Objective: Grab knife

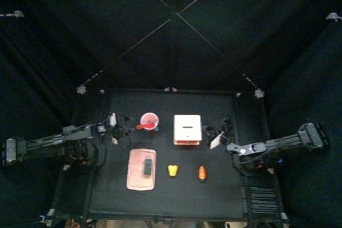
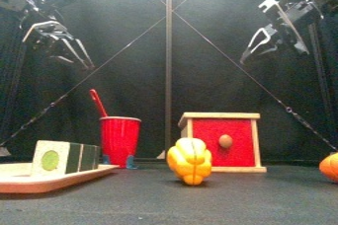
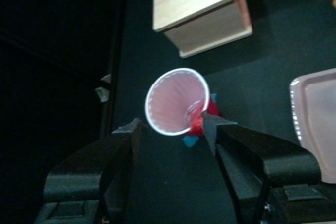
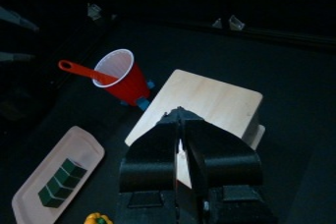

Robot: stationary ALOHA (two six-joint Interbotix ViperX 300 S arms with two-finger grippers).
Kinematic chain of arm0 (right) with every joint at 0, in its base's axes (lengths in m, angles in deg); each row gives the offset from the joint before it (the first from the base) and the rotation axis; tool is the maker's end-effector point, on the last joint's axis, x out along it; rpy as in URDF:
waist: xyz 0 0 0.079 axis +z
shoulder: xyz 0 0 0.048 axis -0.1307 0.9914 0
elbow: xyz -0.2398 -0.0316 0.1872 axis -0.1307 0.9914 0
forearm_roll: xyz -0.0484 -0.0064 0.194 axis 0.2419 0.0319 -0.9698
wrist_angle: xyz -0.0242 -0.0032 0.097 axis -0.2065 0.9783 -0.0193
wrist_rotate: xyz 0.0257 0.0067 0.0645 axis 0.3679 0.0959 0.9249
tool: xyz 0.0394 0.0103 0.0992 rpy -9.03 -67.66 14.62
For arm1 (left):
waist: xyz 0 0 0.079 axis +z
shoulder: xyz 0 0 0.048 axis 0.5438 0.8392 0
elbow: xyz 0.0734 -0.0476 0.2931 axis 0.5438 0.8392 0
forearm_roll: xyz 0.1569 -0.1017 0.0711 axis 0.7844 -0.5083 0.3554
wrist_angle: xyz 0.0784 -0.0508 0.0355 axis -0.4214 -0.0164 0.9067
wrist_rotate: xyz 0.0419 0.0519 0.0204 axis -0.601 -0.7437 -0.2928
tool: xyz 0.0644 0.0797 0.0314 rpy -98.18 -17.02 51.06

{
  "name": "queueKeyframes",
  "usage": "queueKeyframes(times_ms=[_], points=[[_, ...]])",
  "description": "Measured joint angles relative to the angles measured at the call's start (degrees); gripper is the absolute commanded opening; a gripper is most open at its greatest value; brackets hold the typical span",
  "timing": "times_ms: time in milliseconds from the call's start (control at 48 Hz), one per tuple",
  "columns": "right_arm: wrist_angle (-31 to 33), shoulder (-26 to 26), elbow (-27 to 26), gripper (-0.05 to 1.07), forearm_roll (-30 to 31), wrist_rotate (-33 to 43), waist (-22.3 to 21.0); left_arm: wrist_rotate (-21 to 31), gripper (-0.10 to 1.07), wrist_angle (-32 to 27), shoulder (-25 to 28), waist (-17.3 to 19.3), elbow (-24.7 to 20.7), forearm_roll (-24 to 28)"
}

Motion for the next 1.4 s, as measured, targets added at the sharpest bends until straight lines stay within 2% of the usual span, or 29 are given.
queueKeyframes(times_ms=[104,479,583,729,854,958,1188,1396], points=[[0.09,0.00,0.00,0.33,0.00,-0.09,0.00,0.00,0.88,0.26,0.53,-1.41,1.49,0.00],[0.09,0.00,0.26,0.33,0.00,0.00,-0.44,0.79,0.87,5.45,1.14,-0.79,2.37,-0.62],[0.00,0.00,0.26,0.33,-0.26,0.00,-0.44,1.67,0.87,7.56,1.05,-0.62,2.37,-4.22],[0.00,0.00,0.26,0.33,-0.62,0.00,-0.44,1.93,0.87,9.49,1.05,-0.09,1.76,-14.41],[0.00,0.00,0.26,0.33,-0.62,0.00,-0.44,1.76,0.87,8.70,1.41,0.53,1.67,-17.23],[0.09,0.00,0.26,0.33,-0.62,0.00,-0.44,0.26,0.87,7.38,2.37,0.44,1.76,-14.77],[0.00,0.00,0.44,0.33,-0.62,0.00,-0.79,-1.76,0.87,6.94,5.71,0.35,2.29,1.49],[0.00,0.00,0.62,0.33,-0.62,0.00,-0.79,-1.76,0.87,6.94,5.98,0.44,2.20,1.93]])
